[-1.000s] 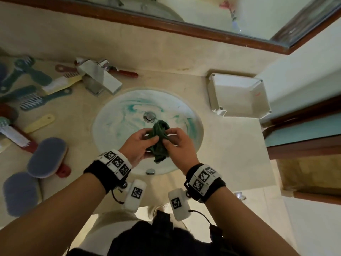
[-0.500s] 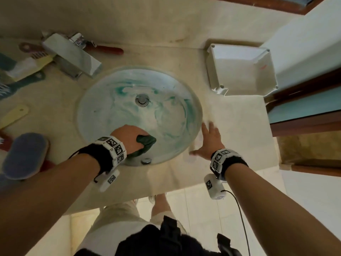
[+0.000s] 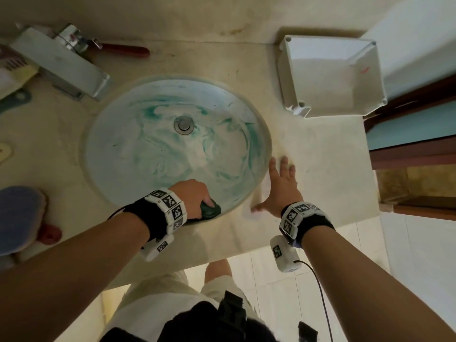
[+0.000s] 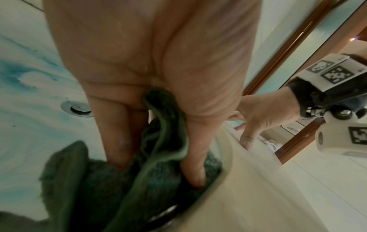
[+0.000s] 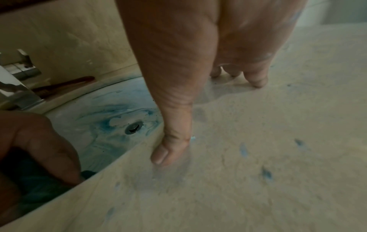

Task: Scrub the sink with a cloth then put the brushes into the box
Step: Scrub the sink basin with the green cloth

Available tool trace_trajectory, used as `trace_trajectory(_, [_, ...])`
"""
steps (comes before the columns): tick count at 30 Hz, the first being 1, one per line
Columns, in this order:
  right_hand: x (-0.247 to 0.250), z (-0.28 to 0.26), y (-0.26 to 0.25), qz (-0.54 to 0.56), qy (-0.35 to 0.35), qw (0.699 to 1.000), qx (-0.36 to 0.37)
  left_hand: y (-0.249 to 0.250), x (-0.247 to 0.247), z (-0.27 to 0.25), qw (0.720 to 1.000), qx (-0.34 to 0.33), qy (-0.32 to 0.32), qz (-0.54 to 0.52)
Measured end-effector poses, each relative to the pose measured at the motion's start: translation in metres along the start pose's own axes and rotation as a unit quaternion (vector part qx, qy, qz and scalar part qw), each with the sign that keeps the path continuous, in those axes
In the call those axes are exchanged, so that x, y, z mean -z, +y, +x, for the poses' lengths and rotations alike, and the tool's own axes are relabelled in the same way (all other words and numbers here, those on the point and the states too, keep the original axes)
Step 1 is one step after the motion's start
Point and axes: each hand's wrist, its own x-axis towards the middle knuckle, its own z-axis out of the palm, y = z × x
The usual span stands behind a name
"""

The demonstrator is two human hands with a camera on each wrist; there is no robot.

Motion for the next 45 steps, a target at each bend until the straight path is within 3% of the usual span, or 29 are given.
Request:
trace_trajectory(3, [0.0,-0.001,0.001,0.007,0.002,1.0,0.0,0.008,0.004,0.009,1.0,-0.015,-0.011,-0.019])
trace_trajectory(10, [0.0,0.001,0.001,0.012,0.004,1.0,0.002,0.026,0.004,0.03,0.996,-0.018,0.032,-0.084])
trace_trajectory(18, [-0.001,0.002,0.002,0.012,0.006,1.0,0.005,0.012,0.003,0.017,0.998,-0.043,-0.006,-0.049])
trace_trajectory(23, [0.0,0.003,0.0,0.013,0.005,1.0,0.005,0.028,0.007,0.032,0.995,-0.058,0.031,-0.075])
trace_trajectory(27, [-0.001,0.003,0.003,0.02,0.005,1.0,0.003,0.036,0.006,0.042,0.993,-0.041,0.055,-0.1])
trace_trajectory(34, [0.001,0.003,0.002,0.018,0.003,1.0,0.005,0.019,0.009,0.025,0.995,-0.038,-0.005,-0.092])
trace_trajectory(40, [0.001,0.003,0.003,0.019,0.0,1.0,0.005,0.047,0.01,0.034,0.993,-0.018,0.045,-0.107])
trace_trajectory(42, [0.001,0.002,0.003,0.019,0.001,1.0,0.005,0.049,0.011,0.027,0.99,-0.01,0.033,-0.137])
trace_trajectory(45, [0.002,0.001,0.004,0.019,-0.002,1.0,0.007,0.042,0.014,0.011,0.981,0.009,-0.041,-0.19])
